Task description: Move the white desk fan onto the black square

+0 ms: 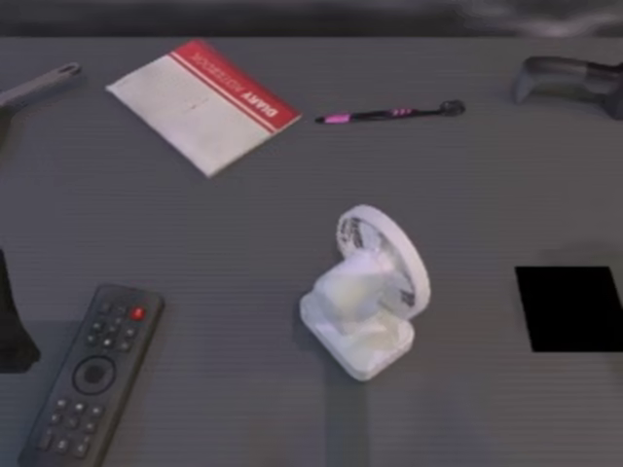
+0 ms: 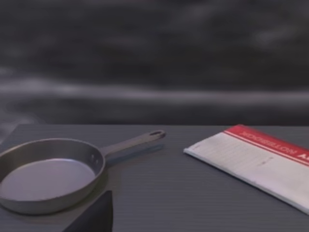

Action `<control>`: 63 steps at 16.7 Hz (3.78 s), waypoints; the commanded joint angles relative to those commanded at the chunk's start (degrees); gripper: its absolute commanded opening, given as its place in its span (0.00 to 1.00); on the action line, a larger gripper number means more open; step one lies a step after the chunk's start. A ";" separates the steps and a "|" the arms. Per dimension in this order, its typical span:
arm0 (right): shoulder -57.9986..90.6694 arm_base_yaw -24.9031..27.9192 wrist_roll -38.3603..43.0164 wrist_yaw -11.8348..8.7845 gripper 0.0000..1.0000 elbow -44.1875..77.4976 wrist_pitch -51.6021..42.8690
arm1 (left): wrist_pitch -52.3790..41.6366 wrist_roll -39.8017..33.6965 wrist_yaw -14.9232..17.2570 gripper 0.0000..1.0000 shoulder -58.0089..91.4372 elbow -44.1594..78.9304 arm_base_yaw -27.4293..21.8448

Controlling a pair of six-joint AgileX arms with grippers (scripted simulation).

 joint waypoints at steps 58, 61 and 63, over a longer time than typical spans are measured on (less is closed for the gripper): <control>85.21 26.84 1.79 0.11 0.00 74.00 -48.15 | 0.00 0.00 0.00 1.00 0.00 0.00 0.00; 84.81 26.76 1.82 0.11 0.00 74.27 -48.36 | 0.00 0.00 0.00 1.00 0.00 0.00 0.00; 85.21 26.86 1.83 0.12 0.00 76.47 -50.34 | 0.00 0.00 0.00 1.00 0.00 0.00 0.00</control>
